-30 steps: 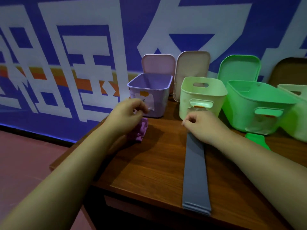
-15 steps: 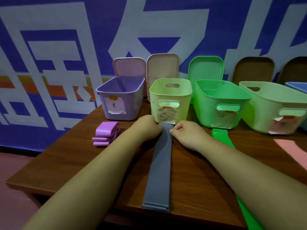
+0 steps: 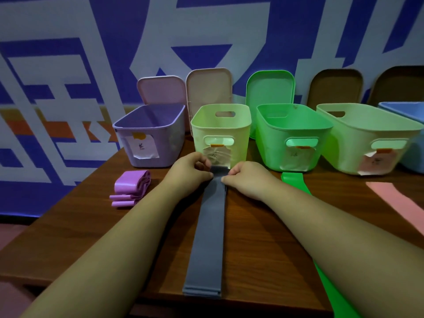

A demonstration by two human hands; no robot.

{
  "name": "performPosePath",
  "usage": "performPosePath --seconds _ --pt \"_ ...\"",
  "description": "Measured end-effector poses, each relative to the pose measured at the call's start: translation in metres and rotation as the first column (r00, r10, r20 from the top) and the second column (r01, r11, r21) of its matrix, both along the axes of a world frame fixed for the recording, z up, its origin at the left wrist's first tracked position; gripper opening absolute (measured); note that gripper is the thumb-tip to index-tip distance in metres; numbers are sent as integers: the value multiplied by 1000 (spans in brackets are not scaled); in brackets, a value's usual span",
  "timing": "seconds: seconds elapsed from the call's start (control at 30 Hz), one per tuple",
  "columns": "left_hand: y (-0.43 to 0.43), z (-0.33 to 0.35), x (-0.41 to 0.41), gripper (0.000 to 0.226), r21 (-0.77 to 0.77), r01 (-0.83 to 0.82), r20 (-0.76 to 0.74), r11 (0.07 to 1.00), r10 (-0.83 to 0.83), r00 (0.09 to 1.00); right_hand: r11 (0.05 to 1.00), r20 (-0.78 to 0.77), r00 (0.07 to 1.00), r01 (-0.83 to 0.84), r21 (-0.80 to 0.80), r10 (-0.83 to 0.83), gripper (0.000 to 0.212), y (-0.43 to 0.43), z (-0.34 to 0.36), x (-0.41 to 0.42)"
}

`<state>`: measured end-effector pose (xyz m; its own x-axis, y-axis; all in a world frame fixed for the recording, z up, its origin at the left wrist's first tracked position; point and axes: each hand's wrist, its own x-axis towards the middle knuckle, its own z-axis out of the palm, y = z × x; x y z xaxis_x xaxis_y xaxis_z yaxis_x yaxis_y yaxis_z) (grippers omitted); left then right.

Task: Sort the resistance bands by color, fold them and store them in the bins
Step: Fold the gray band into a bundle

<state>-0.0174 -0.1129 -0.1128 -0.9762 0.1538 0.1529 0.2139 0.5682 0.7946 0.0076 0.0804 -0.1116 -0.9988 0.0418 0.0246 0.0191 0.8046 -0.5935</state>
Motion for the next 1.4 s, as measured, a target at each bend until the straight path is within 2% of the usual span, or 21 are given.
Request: performPosePath --seconds 0.1,0.23,0.33,0.4,0.5,0.53,0.67,0.83,0.93,1.07,1.2,1.33,1.4 --pt "-2 1 1 18 64 18 16 998 -19 1000 999 -6 1000 -2 -50 2 31 1 1 1" --pt "-10 4 4 18 249 61 124 967 -94 988 995 4 1000 -24 -92 25 44 3 -3 2" --pt "-13 5 4 19 298 87 152 951 -137 979 964 28 996 -74 -255 84 45 7 -9 2" --pt "-12 6 3 20 336 98 161 937 -160 974 931 39 993 -93 -352 114 34 10 -11 2" --pt "-12 6 4 27 394 127 185 910 -214 959 914 27 992 -103 -392 123 13 13 -11 4" --pt "-13 6 3 31 372 140 196 918 -225 954 905 19 992 -103 -413 122 12 13 -12 5" --pt "-14 5 5 50 94 233 212 968 -248 945 892 7 994 -93 -442 107 9 15 -14 7" --pt "-8 11 13 37 -85 265 137 960 -252 958 938 1 998 -51 -342 55 26 12 -13 7" --pt "-8 11 10 49 -230 238 120 944 -215 969 958 -9 999 -50 -282 50 19 9 -15 6" --pt "-8 9 9 47 -77 212 158 974 -198 967 975 -12 999 -53 -218 51 16 7 -12 6" --pt "-6 9 7 39 -16 180 134 983 -177 975 975 -18 999 -51 -215 49 12 6 -10 7" --pt "-5 7 5 40 63 141 82 988 -146 986 943 -43 999 -21 -333 7 26 4 -12 8" --pt "-4 5 3 34 100 132 47 986 -137 989 915 -42 999 -17 -404 1 22 4 -11 7"
